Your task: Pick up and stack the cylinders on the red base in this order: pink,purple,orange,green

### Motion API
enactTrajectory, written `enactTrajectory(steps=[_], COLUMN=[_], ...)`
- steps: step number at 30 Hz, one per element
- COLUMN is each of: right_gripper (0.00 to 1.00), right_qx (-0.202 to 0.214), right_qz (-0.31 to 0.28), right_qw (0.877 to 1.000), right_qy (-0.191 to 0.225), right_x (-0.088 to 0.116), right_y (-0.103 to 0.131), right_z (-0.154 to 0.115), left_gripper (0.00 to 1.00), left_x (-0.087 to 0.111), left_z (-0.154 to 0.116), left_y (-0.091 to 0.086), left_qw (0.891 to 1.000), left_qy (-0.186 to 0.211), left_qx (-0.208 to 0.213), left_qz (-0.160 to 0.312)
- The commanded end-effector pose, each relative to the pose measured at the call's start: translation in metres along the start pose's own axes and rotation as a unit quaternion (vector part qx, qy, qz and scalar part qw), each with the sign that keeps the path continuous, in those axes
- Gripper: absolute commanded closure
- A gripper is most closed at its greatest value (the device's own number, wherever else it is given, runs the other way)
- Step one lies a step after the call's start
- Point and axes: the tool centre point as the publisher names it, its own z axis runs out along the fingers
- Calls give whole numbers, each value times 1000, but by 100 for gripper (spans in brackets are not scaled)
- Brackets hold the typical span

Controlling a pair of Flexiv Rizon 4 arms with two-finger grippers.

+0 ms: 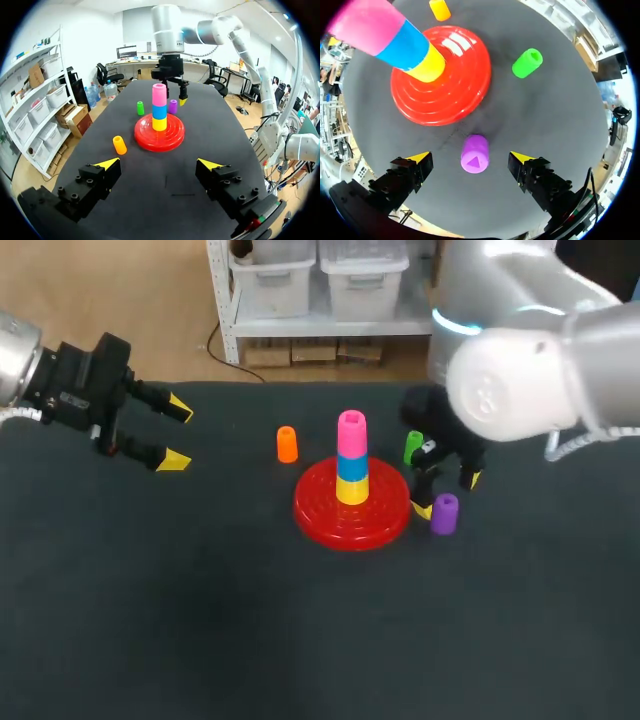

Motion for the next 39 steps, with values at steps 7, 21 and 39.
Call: enactTrajectory(steps=[7,21,39], right_gripper=[0,32,57], right_qx=[15,31,33], right_qz=[9,14,22], right_qw=[1000,999,999], right_qy=[1,-22,-23], right_x=[7,2,2], right_y=[2,-2,-1], right_z=[6,7,10], left_gripper=[0,0,0], left_x=[1,1,1], left_z=[0,0,0], left_y=[-1,-1,-1], left_qw=[1000,1000,1000], left_qy=[-1,-1,-1], left_qx=[-2,-2,-2], left_qz=[1,1,1])
